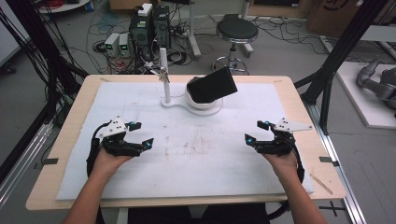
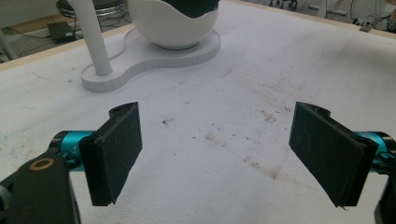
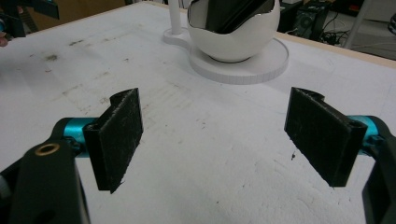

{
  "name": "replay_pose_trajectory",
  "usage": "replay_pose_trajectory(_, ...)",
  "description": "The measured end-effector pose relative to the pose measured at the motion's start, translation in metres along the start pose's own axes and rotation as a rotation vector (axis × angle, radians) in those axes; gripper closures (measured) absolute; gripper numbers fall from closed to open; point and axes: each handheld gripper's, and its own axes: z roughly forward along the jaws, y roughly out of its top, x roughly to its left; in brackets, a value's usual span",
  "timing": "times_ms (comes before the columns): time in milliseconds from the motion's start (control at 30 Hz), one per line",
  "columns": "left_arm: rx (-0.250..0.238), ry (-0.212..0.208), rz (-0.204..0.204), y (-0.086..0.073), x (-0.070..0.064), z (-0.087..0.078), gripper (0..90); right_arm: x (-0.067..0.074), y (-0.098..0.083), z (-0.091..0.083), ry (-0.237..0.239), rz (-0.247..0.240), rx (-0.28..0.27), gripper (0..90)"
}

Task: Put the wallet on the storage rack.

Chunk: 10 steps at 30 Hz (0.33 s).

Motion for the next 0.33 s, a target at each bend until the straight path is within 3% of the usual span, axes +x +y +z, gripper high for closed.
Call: replay_pose_trajectory(333, 0.003, 0.000, -0.005, 0.0001, 0.0009, 0.0015, 17.2, 0.0002, -0.0001, -0.0019, -0.008, -0.012, -0.003, 19.7)
